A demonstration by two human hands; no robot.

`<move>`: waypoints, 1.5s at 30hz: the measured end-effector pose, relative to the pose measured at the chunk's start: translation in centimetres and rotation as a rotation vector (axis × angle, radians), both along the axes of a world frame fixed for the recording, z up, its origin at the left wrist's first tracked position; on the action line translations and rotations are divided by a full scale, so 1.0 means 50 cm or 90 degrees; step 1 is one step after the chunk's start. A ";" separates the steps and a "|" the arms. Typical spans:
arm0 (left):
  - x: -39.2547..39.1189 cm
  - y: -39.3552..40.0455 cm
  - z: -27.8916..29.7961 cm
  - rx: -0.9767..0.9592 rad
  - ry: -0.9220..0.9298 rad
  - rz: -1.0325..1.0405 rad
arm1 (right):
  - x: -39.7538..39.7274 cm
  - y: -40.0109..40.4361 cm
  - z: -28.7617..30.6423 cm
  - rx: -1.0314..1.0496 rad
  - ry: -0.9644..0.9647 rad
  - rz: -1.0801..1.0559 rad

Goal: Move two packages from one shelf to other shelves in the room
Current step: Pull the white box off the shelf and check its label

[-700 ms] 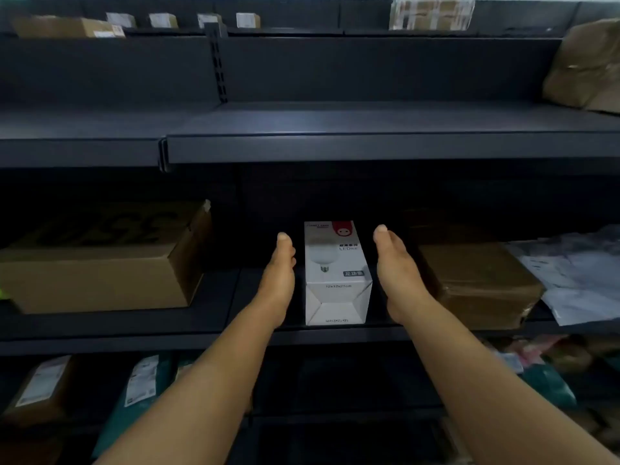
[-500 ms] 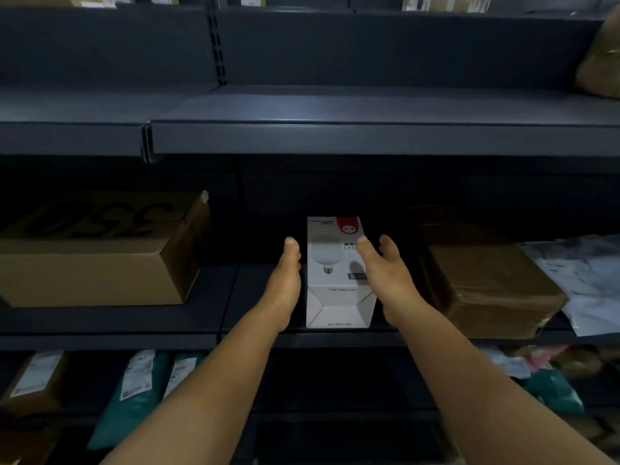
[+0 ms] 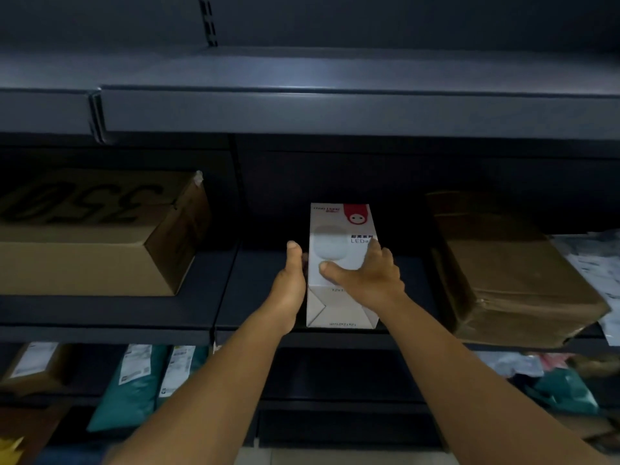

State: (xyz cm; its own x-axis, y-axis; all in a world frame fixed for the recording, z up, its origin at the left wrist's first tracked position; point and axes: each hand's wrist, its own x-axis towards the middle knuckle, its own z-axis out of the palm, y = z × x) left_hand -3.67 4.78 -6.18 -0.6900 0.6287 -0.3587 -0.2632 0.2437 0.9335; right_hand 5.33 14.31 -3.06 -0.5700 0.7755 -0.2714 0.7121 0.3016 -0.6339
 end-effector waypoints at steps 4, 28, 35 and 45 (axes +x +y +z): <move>-0.005 0.002 -0.005 0.042 -0.040 0.011 | -0.016 -0.009 0.003 0.038 -0.097 0.015; -0.011 0.010 0.011 0.057 -0.041 -0.008 | -0.025 0.017 0.016 -0.009 -0.118 -0.032; -0.018 0.000 -0.003 -0.049 -0.036 0.049 | 0.005 0.044 -0.001 -0.183 0.124 -0.113; -0.015 -0.011 0.017 0.009 -0.084 0.037 | 0.034 0.051 -0.037 -0.346 0.288 -0.099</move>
